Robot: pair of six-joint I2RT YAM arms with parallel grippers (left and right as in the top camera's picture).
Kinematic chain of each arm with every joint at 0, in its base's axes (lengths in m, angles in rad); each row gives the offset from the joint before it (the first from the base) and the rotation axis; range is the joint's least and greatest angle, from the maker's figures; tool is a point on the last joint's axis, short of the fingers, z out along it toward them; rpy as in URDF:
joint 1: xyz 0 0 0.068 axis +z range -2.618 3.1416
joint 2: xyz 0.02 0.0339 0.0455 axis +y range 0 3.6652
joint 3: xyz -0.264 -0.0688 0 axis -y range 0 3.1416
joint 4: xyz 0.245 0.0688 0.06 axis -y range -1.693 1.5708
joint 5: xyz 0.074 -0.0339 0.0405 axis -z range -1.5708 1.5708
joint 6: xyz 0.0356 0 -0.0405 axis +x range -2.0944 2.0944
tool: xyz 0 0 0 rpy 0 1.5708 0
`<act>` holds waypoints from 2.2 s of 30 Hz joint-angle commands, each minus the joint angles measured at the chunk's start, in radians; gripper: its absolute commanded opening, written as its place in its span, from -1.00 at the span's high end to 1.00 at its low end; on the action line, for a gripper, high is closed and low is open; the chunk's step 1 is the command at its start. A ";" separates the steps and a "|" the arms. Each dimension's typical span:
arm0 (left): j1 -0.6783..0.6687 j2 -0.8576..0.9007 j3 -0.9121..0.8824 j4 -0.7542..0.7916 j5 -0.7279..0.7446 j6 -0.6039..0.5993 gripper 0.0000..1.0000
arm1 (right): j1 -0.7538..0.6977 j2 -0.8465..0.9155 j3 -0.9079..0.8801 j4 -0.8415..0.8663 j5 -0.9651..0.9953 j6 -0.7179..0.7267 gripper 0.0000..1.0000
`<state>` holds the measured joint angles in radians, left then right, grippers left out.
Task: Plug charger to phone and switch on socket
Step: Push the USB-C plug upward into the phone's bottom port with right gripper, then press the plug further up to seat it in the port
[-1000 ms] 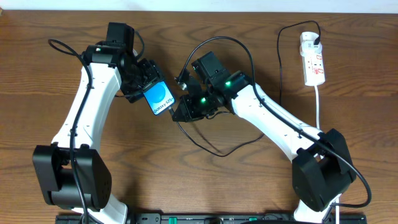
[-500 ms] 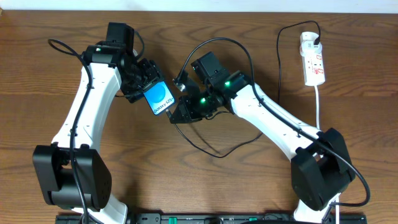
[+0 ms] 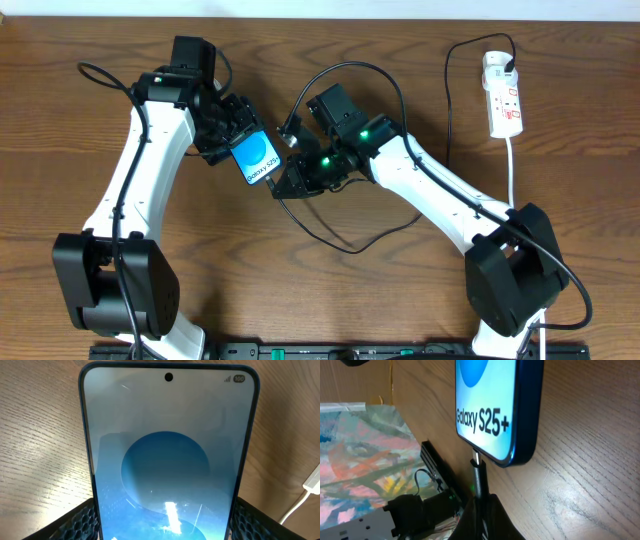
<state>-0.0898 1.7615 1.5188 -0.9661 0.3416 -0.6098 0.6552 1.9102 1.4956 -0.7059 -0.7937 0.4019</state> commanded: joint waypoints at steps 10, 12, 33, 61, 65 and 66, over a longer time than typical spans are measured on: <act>0.001 -0.017 0.017 -0.002 0.012 -0.012 0.85 | -0.008 0.009 0.001 0.008 -0.021 0.006 0.98; 0.000 -0.017 0.017 -0.002 0.012 -0.012 0.86 | -0.008 0.015 0.000 0.007 -0.021 0.010 0.98; 0.001 -0.017 0.017 -0.002 0.012 -0.004 0.86 | -0.063 0.050 0.001 0.014 -0.172 -0.015 0.98; 0.001 -0.017 0.017 -0.002 0.011 -0.004 0.86 | -0.024 0.050 0.000 -0.023 -0.140 -0.037 0.98; 0.001 -0.017 0.017 -0.002 0.012 -0.004 0.86 | -0.027 0.050 0.001 -0.005 -0.140 -0.036 0.98; 0.000 -0.017 0.017 -0.002 0.012 -0.004 0.86 | -0.027 0.050 0.001 -0.002 -0.140 -0.036 0.98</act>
<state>-0.0898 1.7615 1.5188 -0.9665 0.3416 -0.6094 0.6258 1.9507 1.4956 -0.7132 -0.9207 0.3786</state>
